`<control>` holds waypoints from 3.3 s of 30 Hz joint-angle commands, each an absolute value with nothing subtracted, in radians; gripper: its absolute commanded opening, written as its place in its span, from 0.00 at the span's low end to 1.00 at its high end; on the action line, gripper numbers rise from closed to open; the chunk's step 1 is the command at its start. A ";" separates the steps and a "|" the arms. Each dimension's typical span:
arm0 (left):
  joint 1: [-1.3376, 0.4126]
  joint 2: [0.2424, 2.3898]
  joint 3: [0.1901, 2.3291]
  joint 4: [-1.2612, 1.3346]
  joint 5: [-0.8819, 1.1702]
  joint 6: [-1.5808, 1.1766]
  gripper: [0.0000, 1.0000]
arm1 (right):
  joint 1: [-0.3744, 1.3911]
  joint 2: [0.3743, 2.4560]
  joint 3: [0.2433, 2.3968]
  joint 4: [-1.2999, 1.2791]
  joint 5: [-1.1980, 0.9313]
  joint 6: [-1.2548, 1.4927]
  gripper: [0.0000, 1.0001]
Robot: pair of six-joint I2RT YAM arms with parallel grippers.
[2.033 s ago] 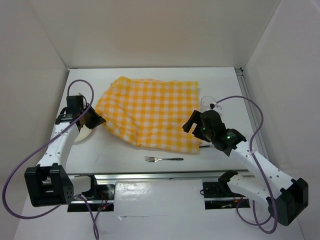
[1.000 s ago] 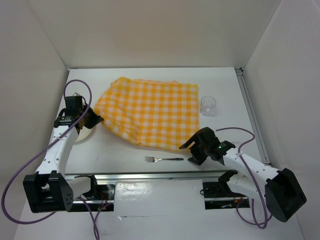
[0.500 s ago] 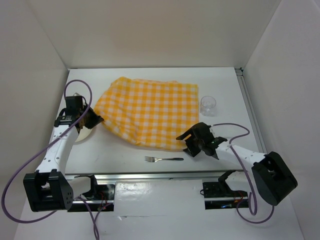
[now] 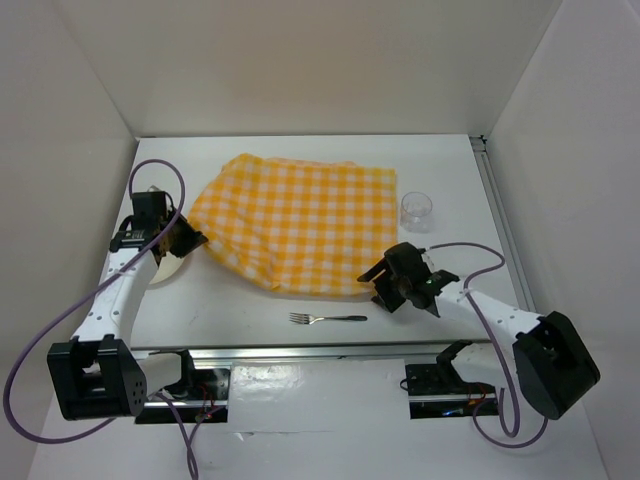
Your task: Set the dinner table for one person
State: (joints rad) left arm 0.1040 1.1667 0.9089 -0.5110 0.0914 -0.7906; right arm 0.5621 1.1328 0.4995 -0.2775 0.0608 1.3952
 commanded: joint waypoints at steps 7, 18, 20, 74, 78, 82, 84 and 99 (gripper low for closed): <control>0.103 1.177 0.911 -0.491 0.086 -0.776 0.00 | 0.555 1.132 0.674 -0.443 0.162 1.298 0.68; 0.103 1.177 0.911 -0.491 0.077 -0.785 0.00 | 0.555 1.031 0.684 -0.614 0.175 1.313 0.78; 0.103 1.167 0.911 -0.491 0.077 -0.785 0.00 | 0.555 1.002 0.611 -0.586 0.123 1.345 0.78; 0.103 1.186 0.966 -0.518 0.067 -0.767 0.00 | 0.482 1.313 0.549 -0.089 0.153 1.355 0.50; 0.103 1.186 0.966 -0.528 0.067 -0.767 0.00 | 0.482 1.365 0.607 -0.089 0.153 1.342 0.10; 0.103 1.201 1.008 -0.528 0.083 -0.776 0.00 | 0.468 1.364 0.728 -0.100 0.184 1.269 0.00; 0.103 1.268 1.101 -0.528 0.132 -0.785 0.00 | 0.408 1.380 0.881 -0.087 0.175 1.174 0.00; 0.370 1.612 1.846 -0.509 0.576 -0.813 0.00 | 0.104 1.481 1.397 0.018 -0.069 0.900 0.00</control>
State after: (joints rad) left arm 0.2897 1.6722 1.9102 -0.5728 0.5098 -0.8162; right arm 0.1574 1.5604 1.5276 -0.0151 -0.0597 0.9504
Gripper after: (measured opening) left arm 0.054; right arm 0.038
